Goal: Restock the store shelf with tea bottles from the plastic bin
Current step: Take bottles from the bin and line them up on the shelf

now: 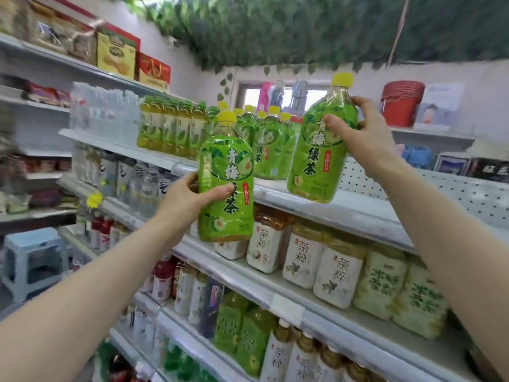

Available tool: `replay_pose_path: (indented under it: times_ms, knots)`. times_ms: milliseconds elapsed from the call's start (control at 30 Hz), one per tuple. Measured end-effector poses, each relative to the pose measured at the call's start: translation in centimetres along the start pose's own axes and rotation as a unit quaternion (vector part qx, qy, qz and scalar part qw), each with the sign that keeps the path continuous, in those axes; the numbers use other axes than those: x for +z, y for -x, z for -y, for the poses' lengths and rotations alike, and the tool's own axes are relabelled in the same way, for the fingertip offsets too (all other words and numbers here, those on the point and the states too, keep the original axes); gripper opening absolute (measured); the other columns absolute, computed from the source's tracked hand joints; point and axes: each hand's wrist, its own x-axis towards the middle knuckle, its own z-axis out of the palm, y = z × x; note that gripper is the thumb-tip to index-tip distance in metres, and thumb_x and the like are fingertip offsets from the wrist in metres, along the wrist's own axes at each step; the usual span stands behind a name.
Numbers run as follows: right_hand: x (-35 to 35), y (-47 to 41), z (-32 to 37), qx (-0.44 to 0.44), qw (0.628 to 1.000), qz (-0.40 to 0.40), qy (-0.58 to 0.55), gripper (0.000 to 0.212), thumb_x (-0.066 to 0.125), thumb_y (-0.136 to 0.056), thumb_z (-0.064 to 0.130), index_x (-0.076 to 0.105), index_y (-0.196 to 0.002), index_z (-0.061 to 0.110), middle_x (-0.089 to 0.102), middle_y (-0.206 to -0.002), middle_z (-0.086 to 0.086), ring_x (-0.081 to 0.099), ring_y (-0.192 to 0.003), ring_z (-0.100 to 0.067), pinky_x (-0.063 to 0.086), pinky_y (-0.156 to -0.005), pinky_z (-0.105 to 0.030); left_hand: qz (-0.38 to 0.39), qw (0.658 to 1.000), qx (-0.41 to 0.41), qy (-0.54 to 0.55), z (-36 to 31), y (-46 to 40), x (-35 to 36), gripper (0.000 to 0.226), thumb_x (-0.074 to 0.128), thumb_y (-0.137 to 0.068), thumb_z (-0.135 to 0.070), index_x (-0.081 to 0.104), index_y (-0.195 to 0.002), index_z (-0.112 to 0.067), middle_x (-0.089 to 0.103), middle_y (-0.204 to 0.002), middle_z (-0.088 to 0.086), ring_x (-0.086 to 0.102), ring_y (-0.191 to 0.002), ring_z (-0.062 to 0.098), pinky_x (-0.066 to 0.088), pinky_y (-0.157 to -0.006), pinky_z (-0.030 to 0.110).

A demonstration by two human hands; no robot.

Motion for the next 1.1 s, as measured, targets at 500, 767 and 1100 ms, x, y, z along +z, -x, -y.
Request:
replay_pose_path:
  times_ms: [500,767,1100]
  knots:
    - [8.7,-8.6,-7.2,0.097,0.994,-0.005,0.054,0.075,0.070,-0.081,0.054,0.037,-0.144,0.029,0.052,-0.140,-0.003,0.057,-0.118,-0.027,0.048,-0.099,-0.053,0.056,0.996,0.057,0.029,1.5,-12.8,-0.5,0.065,0.079,-0.063,-0.038,0.059,-0.120,-0.014,0.068,-0.099,-0.007,0.068,-0.072,-0.004,0.052,-0.058,0.014]
    - [10.7,-6.4,-8.0,0.067,0.967,0.021,0.243,0.115,0.083,-0.074,0.034,0.000,-0.153,0.037,0.052,-0.130,-0.015,0.053,-0.117,-0.032,0.043,-0.101,-0.048,0.094,0.993,0.064,0.041,2.5,-16.7,-1.2,0.108,0.084,-0.046,-0.060,0.050,-0.136,-0.013,0.066,-0.119,-0.001,0.067,-0.102,0.014,0.058,-0.078,0.029]
    - [13.5,-10.9,-11.6,0.145,0.967,0.018,0.208,0.111,0.081,-0.078,0.016,0.001,-0.153,0.030,0.048,-0.132,-0.012,0.050,-0.121,-0.031,0.042,-0.104,-0.048,0.151,0.985,0.076,0.039,2.5,-19.2,-1.0,0.072,0.082,-0.055,-0.049,0.062,-0.118,-0.020,0.071,-0.098,-0.010,0.066,-0.073,-0.010,0.050,-0.060,0.007]
